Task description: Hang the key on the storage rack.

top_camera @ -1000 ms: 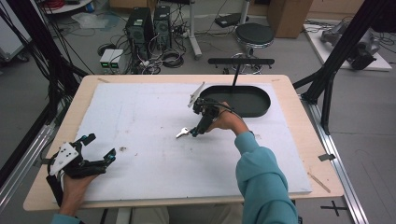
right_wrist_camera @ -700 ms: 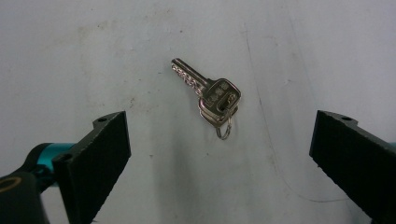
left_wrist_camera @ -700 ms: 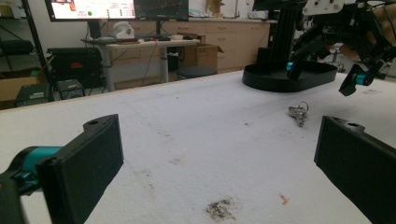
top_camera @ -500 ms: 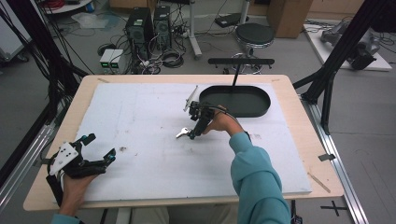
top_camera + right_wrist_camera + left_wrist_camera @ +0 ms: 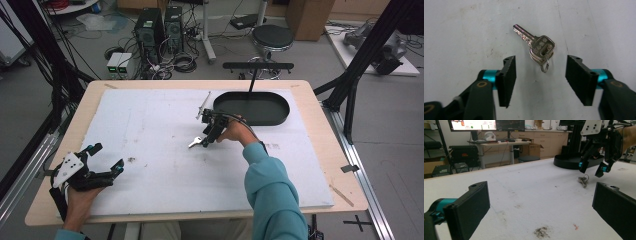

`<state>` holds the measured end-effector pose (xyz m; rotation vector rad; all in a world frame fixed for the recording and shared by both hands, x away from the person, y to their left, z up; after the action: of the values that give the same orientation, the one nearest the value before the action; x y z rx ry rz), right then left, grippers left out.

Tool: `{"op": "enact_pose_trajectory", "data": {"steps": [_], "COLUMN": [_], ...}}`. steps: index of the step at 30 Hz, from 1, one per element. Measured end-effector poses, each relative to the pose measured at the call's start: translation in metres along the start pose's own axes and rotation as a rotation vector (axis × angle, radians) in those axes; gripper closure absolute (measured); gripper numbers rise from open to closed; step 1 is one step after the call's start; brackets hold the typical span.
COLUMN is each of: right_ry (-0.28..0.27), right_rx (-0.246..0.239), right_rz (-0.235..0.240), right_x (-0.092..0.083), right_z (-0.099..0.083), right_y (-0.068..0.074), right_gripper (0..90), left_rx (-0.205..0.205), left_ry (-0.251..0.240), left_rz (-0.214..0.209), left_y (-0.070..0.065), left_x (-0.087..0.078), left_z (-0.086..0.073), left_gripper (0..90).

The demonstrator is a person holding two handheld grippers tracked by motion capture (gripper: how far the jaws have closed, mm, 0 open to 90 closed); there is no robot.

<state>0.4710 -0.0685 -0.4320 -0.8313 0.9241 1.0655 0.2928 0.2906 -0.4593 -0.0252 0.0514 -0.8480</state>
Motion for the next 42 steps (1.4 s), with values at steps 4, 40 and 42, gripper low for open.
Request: {"op": "enact_pose_trajectory", "data": {"steps": [4,40,42], "right_ry": [0.011,0.026,0.033], "right_rx": [0.011,0.005,0.008], "right_rz": [0.009,0.026,0.013], "right_x": [0.0019,0.0057,0.0049], "right_z": [-0.0005,0.0004,0.0007], "right_y": [-0.0017,-0.0045,-0.0043], "right_gripper": [54.4,87.0,87.5], "left_rx": [-0.002,-0.001,-0.001], "left_ry": [-0.001,0.003,0.003], "left_rz": [0.001,-0.001,-0.001], "left_y": [0.0000,0.0005,0.0005], "left_x": [0.0001,0.0002,0.0002], "left_z": [0.0000,-0.0001,-0.0001], "left_gripper": [1.7,1.7,1.7]}}
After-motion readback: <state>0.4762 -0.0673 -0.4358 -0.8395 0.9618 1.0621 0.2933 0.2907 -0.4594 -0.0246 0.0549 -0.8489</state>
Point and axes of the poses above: each handheld gripper's, and its own axes: x roughly forward along the jaws, z roughly out of its top, y roughly to its left, the point moved 3 cm from there along x, roughly forward along the jaws, and after that the axes turned 15 degrees about -z, right-handed, at the moved point
